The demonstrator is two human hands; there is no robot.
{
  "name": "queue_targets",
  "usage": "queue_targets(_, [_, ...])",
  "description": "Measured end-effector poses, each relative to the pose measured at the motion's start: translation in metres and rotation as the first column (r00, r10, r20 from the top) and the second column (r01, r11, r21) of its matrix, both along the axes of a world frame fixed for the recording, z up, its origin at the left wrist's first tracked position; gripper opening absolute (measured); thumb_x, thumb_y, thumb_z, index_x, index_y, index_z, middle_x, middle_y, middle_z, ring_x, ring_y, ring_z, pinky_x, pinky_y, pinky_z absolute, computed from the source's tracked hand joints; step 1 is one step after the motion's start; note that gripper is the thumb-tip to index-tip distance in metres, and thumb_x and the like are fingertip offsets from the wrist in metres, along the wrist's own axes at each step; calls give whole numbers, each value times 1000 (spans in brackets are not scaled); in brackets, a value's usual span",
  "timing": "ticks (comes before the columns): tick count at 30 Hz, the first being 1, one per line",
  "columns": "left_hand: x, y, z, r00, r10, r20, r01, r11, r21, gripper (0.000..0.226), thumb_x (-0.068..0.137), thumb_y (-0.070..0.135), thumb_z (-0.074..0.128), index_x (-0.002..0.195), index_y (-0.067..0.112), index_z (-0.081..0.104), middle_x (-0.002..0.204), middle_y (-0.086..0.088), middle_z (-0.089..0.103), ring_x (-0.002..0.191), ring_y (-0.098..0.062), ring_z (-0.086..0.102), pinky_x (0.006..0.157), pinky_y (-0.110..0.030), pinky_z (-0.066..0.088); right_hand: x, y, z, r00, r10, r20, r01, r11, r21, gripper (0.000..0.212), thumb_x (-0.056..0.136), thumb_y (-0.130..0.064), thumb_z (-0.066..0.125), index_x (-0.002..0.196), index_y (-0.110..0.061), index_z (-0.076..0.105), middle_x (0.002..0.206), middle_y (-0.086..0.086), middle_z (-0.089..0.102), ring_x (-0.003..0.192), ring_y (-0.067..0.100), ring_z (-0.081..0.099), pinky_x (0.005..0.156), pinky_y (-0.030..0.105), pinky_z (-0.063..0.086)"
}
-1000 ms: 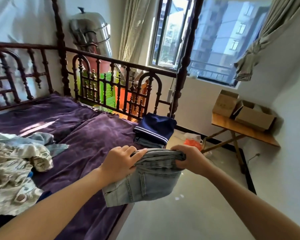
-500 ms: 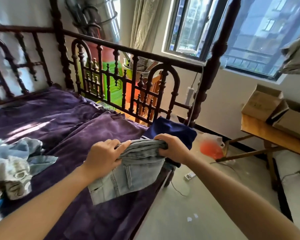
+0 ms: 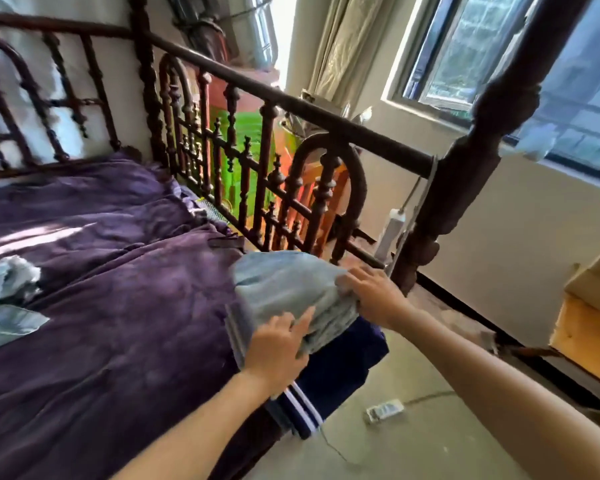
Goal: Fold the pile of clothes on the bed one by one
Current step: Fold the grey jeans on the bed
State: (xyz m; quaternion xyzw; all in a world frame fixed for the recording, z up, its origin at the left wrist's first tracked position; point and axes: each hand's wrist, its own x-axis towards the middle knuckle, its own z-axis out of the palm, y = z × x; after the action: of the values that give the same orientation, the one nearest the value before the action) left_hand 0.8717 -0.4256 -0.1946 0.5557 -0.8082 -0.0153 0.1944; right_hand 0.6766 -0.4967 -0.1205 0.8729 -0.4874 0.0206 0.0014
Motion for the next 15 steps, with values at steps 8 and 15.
queue_targets(8, [-46,-9,-85,955,-191,227,-49,654,755,59,99,41,33,150,30,6,158,-3,-12,144,-32,-10,116,-51,5,-38,23,-109,919,49,-391,101,930,354,58,93,-27,48,147,-30,25,156,4,11,144,26,7,112,43,18])
queue_targets(15, [-42,-15,-74,930,-198,310,-92,692,717,60,98,38,36,151,24,10,158,-5,-6,144,-32,-4,115,-48,8,-30,6,-115,932,40,-360,101,925,365,41,95,-31,43,135,-30,45,145,3,30,137,26,21,107,41,26])
